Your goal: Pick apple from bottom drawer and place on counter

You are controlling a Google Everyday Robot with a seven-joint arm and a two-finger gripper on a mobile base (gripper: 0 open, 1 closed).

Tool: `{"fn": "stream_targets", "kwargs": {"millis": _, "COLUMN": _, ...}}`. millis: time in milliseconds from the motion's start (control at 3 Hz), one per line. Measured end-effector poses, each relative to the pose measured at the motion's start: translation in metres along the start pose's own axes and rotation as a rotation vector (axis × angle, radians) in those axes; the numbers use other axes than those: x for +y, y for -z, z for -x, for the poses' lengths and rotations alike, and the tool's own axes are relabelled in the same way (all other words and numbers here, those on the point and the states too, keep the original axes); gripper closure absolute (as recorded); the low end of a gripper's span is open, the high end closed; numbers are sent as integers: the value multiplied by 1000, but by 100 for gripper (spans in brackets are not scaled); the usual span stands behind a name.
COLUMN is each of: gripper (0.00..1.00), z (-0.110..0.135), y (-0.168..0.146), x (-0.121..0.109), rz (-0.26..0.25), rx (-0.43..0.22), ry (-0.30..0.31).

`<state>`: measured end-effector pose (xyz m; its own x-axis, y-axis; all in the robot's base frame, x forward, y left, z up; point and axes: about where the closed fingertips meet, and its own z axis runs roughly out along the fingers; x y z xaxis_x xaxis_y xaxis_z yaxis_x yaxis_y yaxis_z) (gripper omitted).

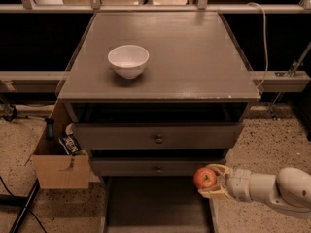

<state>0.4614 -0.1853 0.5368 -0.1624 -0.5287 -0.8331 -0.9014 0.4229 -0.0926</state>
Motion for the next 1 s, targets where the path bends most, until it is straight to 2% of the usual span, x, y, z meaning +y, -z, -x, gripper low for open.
{"fn": "stream_targets", "kwargs": {"millis": 333, "gripper": 100, "z": 34, "y": 25, "x": 2, "rz": -31, "rx": -23, "ry": 81}}
{"fn": "stream_targets", "kwargs": {"millis": 667, "gripper": 100, "z": 89, "y": 66, "x": 4, "rz": -48, "rx": -67, "ry": 189}}
{"fn": "stream_targets", "kwargs": {"millis": 1000, "gripper": 100, "z": 134, "y": 100, "x": 11, "rz": -21, "rx": -106, "ry": 260}}
